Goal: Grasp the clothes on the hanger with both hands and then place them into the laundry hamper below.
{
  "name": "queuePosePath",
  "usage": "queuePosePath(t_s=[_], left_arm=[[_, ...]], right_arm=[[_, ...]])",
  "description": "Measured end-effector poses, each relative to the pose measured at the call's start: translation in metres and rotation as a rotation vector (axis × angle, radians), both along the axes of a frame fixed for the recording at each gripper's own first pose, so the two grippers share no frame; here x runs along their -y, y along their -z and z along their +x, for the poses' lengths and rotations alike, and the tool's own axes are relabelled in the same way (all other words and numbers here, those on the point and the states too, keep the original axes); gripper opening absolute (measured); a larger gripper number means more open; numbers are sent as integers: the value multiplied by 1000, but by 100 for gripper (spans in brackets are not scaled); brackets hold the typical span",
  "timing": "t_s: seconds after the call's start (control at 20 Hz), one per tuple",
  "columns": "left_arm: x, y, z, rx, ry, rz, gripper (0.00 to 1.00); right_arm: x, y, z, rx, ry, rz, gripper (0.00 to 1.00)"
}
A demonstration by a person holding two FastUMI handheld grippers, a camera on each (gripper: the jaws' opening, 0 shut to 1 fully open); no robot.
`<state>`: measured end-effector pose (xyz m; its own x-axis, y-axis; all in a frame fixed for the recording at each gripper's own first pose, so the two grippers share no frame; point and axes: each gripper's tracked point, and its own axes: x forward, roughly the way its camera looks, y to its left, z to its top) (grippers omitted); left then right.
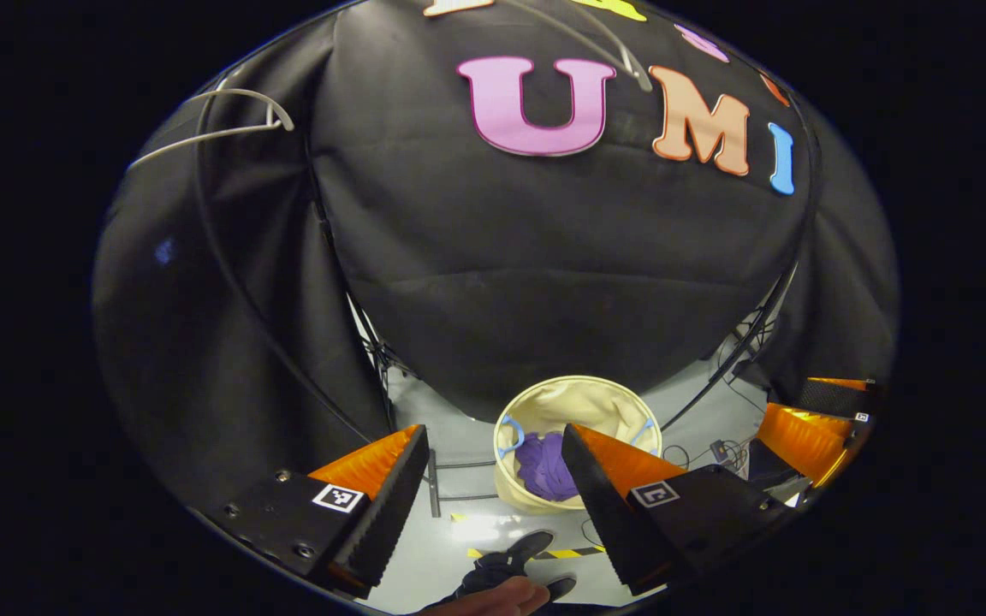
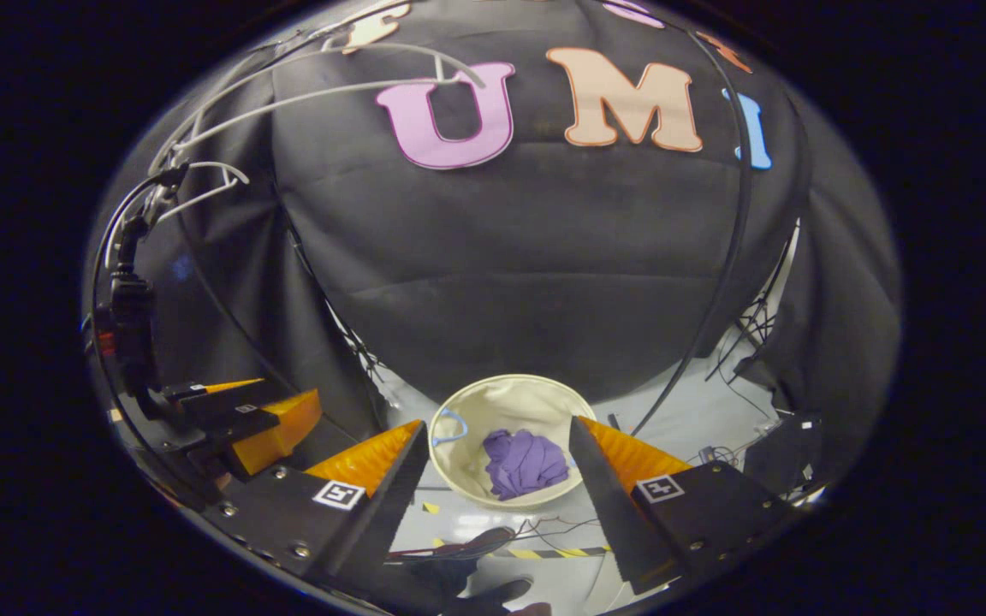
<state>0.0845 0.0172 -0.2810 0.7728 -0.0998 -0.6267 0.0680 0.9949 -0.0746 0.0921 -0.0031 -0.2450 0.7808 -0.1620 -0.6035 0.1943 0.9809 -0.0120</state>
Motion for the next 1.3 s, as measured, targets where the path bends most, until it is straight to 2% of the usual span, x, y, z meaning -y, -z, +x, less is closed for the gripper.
queuePosePath(t_s=[0.15, 0.35, 0.5, 0.55, 0.65, 0.95, 1.05, 1.3], left_arm=[[-2, -29, -16, 50, -11, -24, 97], [-3, -65, -28, 99, 4, -48, 97], [-6, -97, -23, 157, 31, -71, 97], [-8, -107, -20, 172, 44, -72, 100], [-9, -125, -11, 198, 62, -65, 97], [-6, -162, 3, 266, 73, -90, 98], [-11, -172, 9, 298, 67, -72, 98], [-20, -215, 23, 389, 36, -105, 100]], right_arm=[[-6, -32, -14, 44, -9, -4, 99], [-12, -63, -14, 98, -10, -14, 99], [-15, -89, -9, 137, -7, -20, 99], [-14, -95, -9, 146, -2, -25, 99], [-16, -109, -5, 168, 0, -20, 99], [-10, -144, 3, 230, 1, -39, 99], [-9, -157, 8, 252, -15, -49, 99], [-18, -191, 24, 332, -70, -80, 99]])
